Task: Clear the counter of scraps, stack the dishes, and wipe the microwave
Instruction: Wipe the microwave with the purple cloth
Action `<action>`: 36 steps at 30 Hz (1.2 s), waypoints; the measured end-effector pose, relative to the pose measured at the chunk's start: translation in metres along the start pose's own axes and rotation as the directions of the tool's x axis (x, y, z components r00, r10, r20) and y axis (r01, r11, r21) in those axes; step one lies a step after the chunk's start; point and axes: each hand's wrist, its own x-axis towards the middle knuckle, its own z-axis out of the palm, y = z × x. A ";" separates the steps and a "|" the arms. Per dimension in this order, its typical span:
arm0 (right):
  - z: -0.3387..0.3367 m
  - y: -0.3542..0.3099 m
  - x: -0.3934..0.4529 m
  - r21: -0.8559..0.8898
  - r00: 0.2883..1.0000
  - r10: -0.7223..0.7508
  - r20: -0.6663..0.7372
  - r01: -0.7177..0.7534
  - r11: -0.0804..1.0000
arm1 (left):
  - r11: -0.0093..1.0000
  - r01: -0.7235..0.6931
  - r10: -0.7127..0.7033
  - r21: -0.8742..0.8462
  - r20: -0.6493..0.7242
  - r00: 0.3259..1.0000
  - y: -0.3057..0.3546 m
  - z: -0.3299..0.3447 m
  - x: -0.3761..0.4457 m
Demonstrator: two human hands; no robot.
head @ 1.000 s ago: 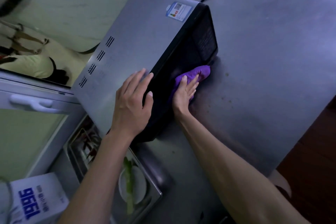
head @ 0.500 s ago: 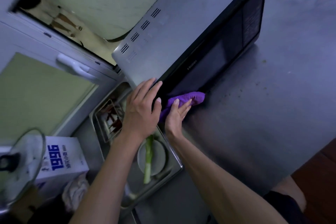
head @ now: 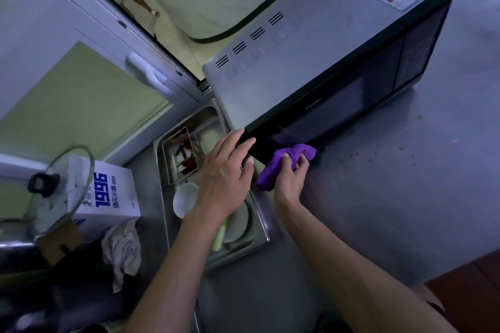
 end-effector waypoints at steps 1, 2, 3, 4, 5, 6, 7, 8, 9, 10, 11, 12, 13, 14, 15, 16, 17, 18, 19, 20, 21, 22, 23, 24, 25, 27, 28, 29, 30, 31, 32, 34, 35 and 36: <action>-0.007 -0.003 0.001 -0.006 0.999 0.008 0.040 -0.008 1.000 | 1.000 0.001 -0.002 -0.012 -0.014 1.000 0.005 0.002 -0.003; -0.015 -0.007 0.002 -0.009 0.996 0.013 0.088 -0.012 1.000 | 1.000 0.002 -0.003 -0.028 -0.032 0.999 0.010 0.004 -0.006; -0.023 -0.011 0.004 -0.012 0.990 0.010 0.143 -0.008 1.000 | 0.999 0.006 -0.008 -0.047 -0.054 0.999 0.015 0.007 -0.008; -0.033 -0.015 0.007 -0.012 0.980 0.003 0.198 -0.001 1.000 | 0.998 0.013 -0.019 -0.068 -0.081 0.997 0.019 0.010 -0.011; -0.043 -0.020 0.011 0.000 0.968 -0.002 0.250 0.002 1.000 | 0.996 0.026 -0.035 -0.085 -0.109 0.993 0.023 0.013 -0.013; -0.053 -0.026 0.015 0.018 0.956 0.002 0.294 -0.007 1.000 | 0.994 0.042 -0.055 -0.100 -0.133 0.990 0.026 0.017 -0.016; -0.063 -0.032 0.019 0.029 0.945 0.014 0.327 -0.025 0.999 | 0.991 0.060 -0.078 -0.117 -0.150 0.986 0.030 0.021 -0.019; -0.073 -0.039 0.023 0.012 0.936 0.023 0.350 -0.029 1.000 | 0.987 0.078 -0.100 -0.137 -0.162 0.982 0.033 0.025 -0.021; -0.084 -0.045 0.027 -0.031 0.929 0.023 0.370 -0.013 0.999 | 0.983 0.094 -0.121 -0.156 -0.170 0.978 0.037 0.031 -0.024; -0.094 -0.051 0.030 -0.090 0.921 0.020 0.390 0.016 0.996 | 0.980 0.109 -0.138 -0.166 -0.175 0.975 0.040 0.036 -0.027; -0.103 -0.056 0.034 -0.157 0.912 0.018 0.411 0.051 0.986 | 0.978 0.124 -0.154 -0.169 -0.179 0.972 0.044 0.042 -0.031; -0.112 -0.061 0.036 -0.237 0.902 0.015 0.432 0.098 0.967 | 0.975 0.141 -0.172 -0.172 -0.182 0.968 0.048 0.048 -0.035; -0.120 -0.066 0.039 -0.320 0.889 0.007 0.458 0.157 0.935 | 0.971 0.155 -0.188 -0.180 -0.183 0.965 0.053 0.055 -0.038; -0.128 -0.070 0.041 -0.394 0.871 -0.003 0.491 0.224 0.891 | 0.966 0.171 -0.206 -0.194 -0.178 0.962 0.058 0.063 -0.040; -0.135 -0.074 0.043 -0.453 0.847 -0.012 0.531 0.296 0.841 | 0.958 0.192 -0.229 -0.212 -0.166 0.959 0.064 0.070 -0.043; -0.141 -0.078 0.043 -0.505 0.822 -0.018 0.570 0.367 0.781 | 0.949 0.213 -0.251 -0.232 -0.148 0.957 0.069 0.076 -0.045; -0.145 -0.081 0.044 -0.551 0.797 -0.021 0.604 0.436 0.712 | 0.940 0.232 -0.270 -0.249 -0.130 0.954 0.075 0.083 -0.048; -0.148 -0.084 0.044 -0.581 0.769 -0.029 0.639 0.507 0.637 | 0.932 0.247 -0.286 -0.264 -0.118 0.951 0.079 0.089 -0.050; -0.150 -0.086 0.043 -0.591 0.733 -0.045 0.679 0.581 0.559 | 0.924 0.263 -0.303 -0.278 -0.110 0.947 0.082 0.094 -0.052; -0.150 -0.088 0.042 -0.581 0.688 -0.063 0.723 0.655 0.483 | 0.913 0.285 -0.327 -0.293 -0.105 0.939 0.085 0.100 -0.056; -0.149 -0.088 0.040 -0.554 0.634 -0.075 0.769 0.721 0.417 | 0.896 0.313 -0.360 -0.315 -0.101 0.928 0.086 0.105 -0.060; -0.148 -0.087 0.039 -0.523 0.582 -0.078 0.809 0.775 0.354 | 0.872 0.348 -0.400 -0.343 -0.095 0.911 0.087 0.110 -0.065; -0.146 -0.084 0.038 -0.498 0.536 -0.070 0.841 0.819 0.284 | 0.845 0.383 -0.443 -0.373 -0.086 0.893 0.086 0.115 -0.071; -0.143 -0.080 0.038 -0.482 0.501 -0.049 0.864 0.852 0.207 | 0.820 0.415 -0.478 -0.394 -0.075 0.875 0.084 0.120 -0.078; -0.140 -0.075 0.040 -0.468 0.474 -0.021 0.880 0.874 0.129 | 0.802 0.441 -0.505 -0.402 -0.061 0.861 0.082 0.126 -0.085; -0.135 -0.060 0.044 -0.447 0.448 0.051 0.893 0.894 -0.021 | 0.778 0.485 -0.540 -0.400 -0.032 0.841 0.075 0.136 -0.098; -0.134 -0.051 0.046 -0.445 0.452 0.091 0.887 0.891 -0.090 | 0.766 0.503 -0.554 -0.402 -0.015 0.832 0.072 0.141 -0.104; -0.135 -0.043 0.048 -0.445 0.464 0.127 0.877 0.882 -0.155 | 0.753 0.517 -0.565 -0.407 0.003 0.825 0.069 0.147 -0.109; -0.136 -0.035 0.049 -0.438 0.474 0.158 0.866 0.873 -0.213 | 0.742 0.525 -0.571 -0.417 0.018 0.821 0.067 0.152 -0.113; -0.139 -0.028 0.052 -0.423 0.476 0.184 0.860 0.867 -0.264 | 0.735 0.525 -0.570 -0.429 0.030 0.821 0.065 0.158 -0.116; -0.142 -0.024 0.054 -0.403 0.475 0.207 0.856 0.861 -0.309 | 0.729 0.522 -0.563 -0.442 0.046 0.825 0.065 0.163 -0.119; -0.151 -0.020 0.061 -0.371 0.477 0.253 0.842 0.851 -0.371 | 0.716 0.524 -0.549 -0.462 0.091 0.831 0.066 0.174 -0.120; -0.155 -0.019 0.064 -0.355 0.477 0.275 0.835 0.848 -0.394 | 0.712 0.527 -0.542 -0.463 0.113 0.833 0.067 0.179 -0.121; -0.159 -0.018 0.067 -0.334 0.472 0.289 0.833 0.846 -0.416 | 0.719 0.523 -0.528 -0.458 0.128 0.839 0.069 0.183 -0.120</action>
